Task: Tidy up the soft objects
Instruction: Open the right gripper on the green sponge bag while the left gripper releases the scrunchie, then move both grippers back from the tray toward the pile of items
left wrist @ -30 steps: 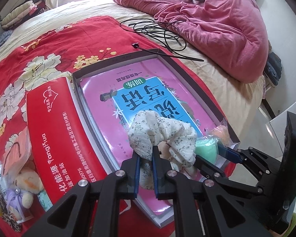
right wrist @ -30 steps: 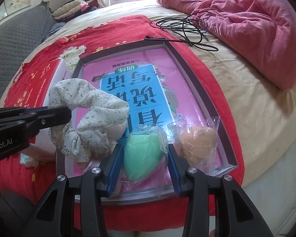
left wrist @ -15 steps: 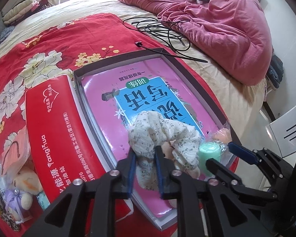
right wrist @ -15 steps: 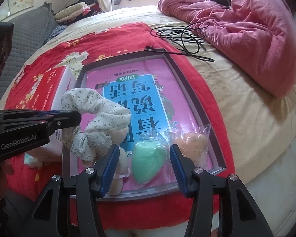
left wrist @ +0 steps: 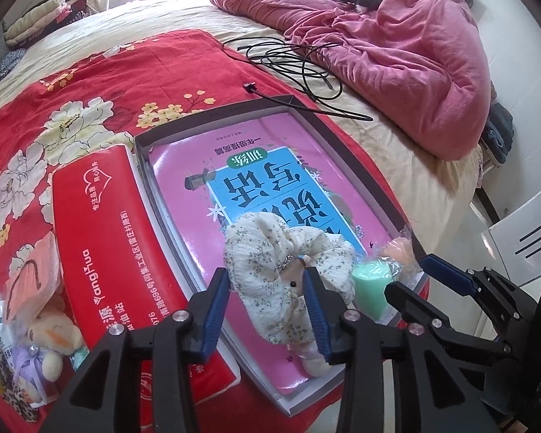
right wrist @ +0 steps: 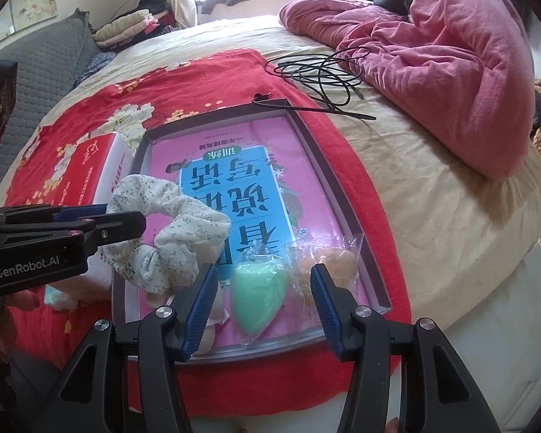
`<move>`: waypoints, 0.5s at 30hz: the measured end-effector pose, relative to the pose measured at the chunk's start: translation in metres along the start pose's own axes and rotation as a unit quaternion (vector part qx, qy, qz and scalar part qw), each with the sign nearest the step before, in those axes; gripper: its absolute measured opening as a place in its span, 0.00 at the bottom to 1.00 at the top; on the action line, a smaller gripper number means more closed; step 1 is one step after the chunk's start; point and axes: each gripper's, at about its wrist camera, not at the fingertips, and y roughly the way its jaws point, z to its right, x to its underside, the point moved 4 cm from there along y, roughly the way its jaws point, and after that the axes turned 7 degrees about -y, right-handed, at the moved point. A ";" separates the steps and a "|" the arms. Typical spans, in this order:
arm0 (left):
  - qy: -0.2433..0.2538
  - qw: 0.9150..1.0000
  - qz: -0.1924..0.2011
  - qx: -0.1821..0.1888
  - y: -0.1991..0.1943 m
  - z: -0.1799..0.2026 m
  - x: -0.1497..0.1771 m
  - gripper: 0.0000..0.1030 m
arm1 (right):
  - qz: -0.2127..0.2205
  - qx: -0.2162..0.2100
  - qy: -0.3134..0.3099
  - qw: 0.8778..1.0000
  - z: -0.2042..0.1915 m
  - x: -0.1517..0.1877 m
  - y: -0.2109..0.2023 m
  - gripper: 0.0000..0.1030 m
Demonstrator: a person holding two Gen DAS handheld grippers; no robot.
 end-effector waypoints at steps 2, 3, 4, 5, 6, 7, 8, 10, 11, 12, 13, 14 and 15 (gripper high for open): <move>0.002 1.000 0.002 0.002 -0.003 0.000 0.000 0.41 | 0.000 0.001 0.001 1.000 0.000 -0.001 -0.002 0.54; 0.003 1.000 0.004 0.001 -0.004 0.000 0.000 0.41 | 0.000 0.002 0.001 1.000 0.000 -0.001 -0.003 0.55; 0.003 1.000 0.004 0.001 -0.006 0.000 0.000 0.42 | 0.000 0.004 0.001 1.000 0.000 -0.001 -0.004 0.58; 0.003 1.000 0.005 0.002 -0.007 0.000 0.000 0.44 | 0.002 0.005 0.001 1.000 -0.001 -0.002 -0.005 0.61; 0.003 1.000 0.005 0.002 -0.009 0.000 0.000 0.45 | 0.002 0.006 0.002 1.000 0.000 -0.002 -0.006 0.61; 0.004 1.000 0.005 0.001 -0.011 0.001 0.000 0.46 | 0.003 0.006 0.003 1.000 0.000 -0.003 -0.006 0.61; 0.007 1.000 0.005 0.001 -0.012 0.002 0.001 0.47 | 0.004 0.005 0.004 1.000 -0.001 -0.003 -0.008 0.61; 0.013 1.000 0.007 -0.002 -0.016 0.003 0.001 0.49 | 0.004 0.008 0.004 1.000 -0.002 -0.004 -0.009 0.62; 0.015 1.000 0.010 -0.003 -0.018 0.004 0.002 0.50 | 0.005 0.008 0.003 1.000 -0.002 -0.004 -0.010 0.62; 0.016 1.000 0.011 -0.004 -0.020 0.004 0.002 0.51 | 0.005 0.009 0.002 1.000 -0.003 -0.005 -0.012 0.63; 0.016 1.000 0.013 -0.003 -0.023 0.005 0.002 0.52 | 0.006 0.010 0.002 1.000 -0.004 -0.006 -0.013 0.63; 0.017 1.000 0.015 -0.003 -0.025 0.006 0.002 0.54 | 0.008 0.012 0.001 1.000 -0.004 -0.006 -0.016 0.64; 0.017 1.000 0.017 -0.003 -0.029 0.007 0.002 0.56 | 0.009 0.012 0.000 1.000 -0.004 -0.007 -0.017 0.65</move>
